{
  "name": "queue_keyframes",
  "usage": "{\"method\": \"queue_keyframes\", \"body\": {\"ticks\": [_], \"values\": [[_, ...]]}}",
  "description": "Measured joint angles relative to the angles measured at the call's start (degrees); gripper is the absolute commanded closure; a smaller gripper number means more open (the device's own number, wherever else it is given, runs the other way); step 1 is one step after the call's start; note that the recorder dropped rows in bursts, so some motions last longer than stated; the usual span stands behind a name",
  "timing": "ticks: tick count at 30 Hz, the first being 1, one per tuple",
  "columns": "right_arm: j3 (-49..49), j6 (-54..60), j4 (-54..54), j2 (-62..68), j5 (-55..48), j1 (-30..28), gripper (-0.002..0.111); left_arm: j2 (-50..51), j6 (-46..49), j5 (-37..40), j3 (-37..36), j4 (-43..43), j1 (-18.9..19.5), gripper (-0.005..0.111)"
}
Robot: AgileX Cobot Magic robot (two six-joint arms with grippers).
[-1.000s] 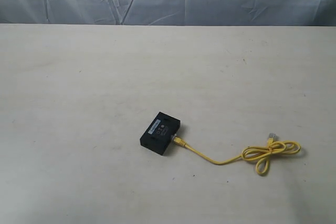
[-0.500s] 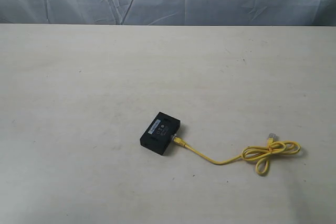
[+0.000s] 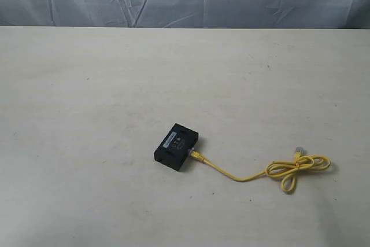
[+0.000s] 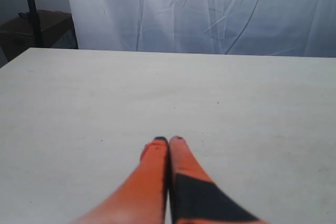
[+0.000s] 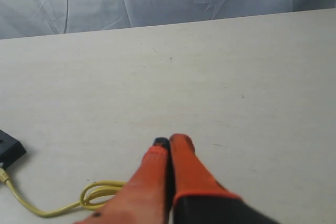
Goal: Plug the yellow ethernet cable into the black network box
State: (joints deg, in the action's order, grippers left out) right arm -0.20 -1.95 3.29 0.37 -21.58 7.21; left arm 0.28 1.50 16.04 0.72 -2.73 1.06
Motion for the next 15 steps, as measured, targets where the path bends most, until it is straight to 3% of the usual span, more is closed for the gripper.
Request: {"method": "queue_keyframes", "body": {"ticks": [15], "values": [[0.0,0.0,0.0,0.0,0.0,0.0,0.108,0.0,0.0,-1.59,-0.43,0.0,0.0,0.107]]}}
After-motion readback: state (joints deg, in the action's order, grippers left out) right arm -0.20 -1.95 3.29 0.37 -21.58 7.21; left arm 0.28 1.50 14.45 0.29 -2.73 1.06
